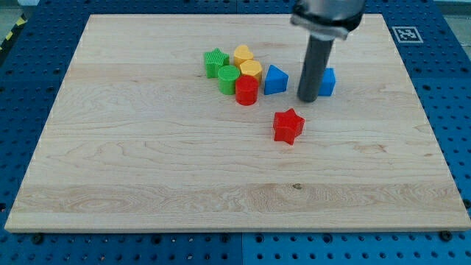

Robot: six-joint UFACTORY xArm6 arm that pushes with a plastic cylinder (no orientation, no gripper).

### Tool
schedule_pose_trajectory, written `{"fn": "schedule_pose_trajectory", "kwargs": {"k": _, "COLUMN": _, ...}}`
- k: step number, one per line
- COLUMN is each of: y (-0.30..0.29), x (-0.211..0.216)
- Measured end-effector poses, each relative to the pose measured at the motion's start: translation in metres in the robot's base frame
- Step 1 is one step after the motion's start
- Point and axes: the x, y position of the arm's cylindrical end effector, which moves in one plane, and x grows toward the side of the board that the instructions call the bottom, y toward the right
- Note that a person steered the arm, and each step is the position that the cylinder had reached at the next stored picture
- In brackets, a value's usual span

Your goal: Move the blue cube towards the top right of the board

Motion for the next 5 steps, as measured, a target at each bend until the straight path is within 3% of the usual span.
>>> {"fn": "schedule_pose_trajectory", "kwargs": {"k": 1, "y": 0.008, "x": -0.014}}
{"fn": "schedule_pose_trajectory", "kwargs": {"k": 2, "y": 0.008, "x": 0.011}}
{"fn": "schedule_pose_trajectory", "kwargs": {"k": 4, "y": 0.046, "x": -0.056}}
{"fn": "schedule_pose_trajectory", "kwargs": {"k": 5, "y": 0.068, "x": -0.041}}
